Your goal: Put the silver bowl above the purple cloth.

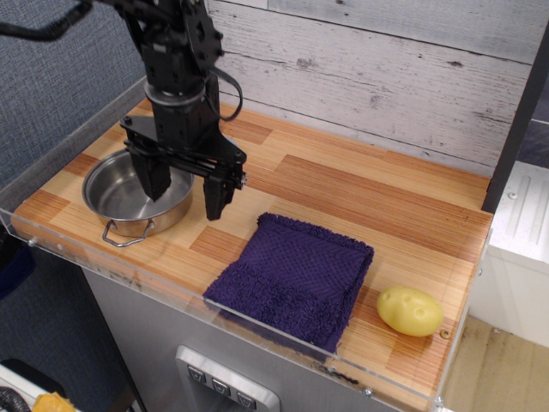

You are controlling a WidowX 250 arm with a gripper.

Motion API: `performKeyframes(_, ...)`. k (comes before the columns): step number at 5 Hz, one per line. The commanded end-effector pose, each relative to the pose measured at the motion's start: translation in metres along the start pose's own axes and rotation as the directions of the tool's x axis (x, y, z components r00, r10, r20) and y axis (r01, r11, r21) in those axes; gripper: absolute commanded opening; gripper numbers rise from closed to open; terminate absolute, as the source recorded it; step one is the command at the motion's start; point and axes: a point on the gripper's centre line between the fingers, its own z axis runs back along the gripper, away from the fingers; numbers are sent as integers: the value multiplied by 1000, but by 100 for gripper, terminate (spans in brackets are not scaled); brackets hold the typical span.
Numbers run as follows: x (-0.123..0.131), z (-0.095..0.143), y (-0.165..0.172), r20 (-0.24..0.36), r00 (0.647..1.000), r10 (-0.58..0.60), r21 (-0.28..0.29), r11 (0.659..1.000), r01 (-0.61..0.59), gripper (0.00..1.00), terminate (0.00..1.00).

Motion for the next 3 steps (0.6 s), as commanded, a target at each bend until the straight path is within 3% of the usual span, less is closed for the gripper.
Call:
performKeyframes(1, 7, -14, 10, 12, 998, 55, 9, 998, -55, 100, 0)
performKeyframes(2, 10, -21, 19, 5, 998, 67, 13, 998, -67, 100, 0)
performKeyframes(3, 11, -29, 23, 2, 998, 70, -5, 998, -70, 0, 0)
